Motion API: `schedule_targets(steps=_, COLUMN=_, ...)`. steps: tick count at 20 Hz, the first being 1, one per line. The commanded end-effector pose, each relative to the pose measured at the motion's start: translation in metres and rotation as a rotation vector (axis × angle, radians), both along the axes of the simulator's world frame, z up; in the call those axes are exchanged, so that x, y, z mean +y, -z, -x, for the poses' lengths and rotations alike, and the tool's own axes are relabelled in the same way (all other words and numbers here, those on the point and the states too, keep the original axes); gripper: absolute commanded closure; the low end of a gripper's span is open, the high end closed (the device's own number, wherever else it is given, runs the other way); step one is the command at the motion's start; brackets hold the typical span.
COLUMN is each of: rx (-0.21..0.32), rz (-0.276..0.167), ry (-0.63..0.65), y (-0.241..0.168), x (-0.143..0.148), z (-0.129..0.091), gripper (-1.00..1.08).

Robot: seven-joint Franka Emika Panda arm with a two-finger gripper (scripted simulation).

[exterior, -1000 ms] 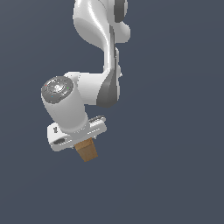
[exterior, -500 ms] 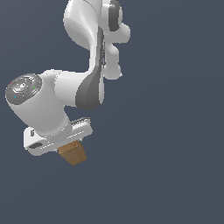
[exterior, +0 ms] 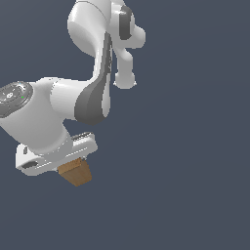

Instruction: Pick up the object and move it to a goal position.

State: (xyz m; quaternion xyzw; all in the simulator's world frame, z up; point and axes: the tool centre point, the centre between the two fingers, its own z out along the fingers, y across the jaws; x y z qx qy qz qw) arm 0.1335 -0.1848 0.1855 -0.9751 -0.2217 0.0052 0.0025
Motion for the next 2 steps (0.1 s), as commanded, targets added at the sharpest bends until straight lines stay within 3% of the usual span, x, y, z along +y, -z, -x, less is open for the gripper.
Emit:
schedule_targets(steps=1, rx=-0.011, rz=0.003, ry=-0.001, y=-0.0078, x=-0.0014, z=-0.0030, gripper=1.08)
schedule_targets(steps=2, rx=-0.011, rz=0.003, ry=-0.001, y=-0.0078, x=-0.0015, z=-0.0030, gripper=1.08)
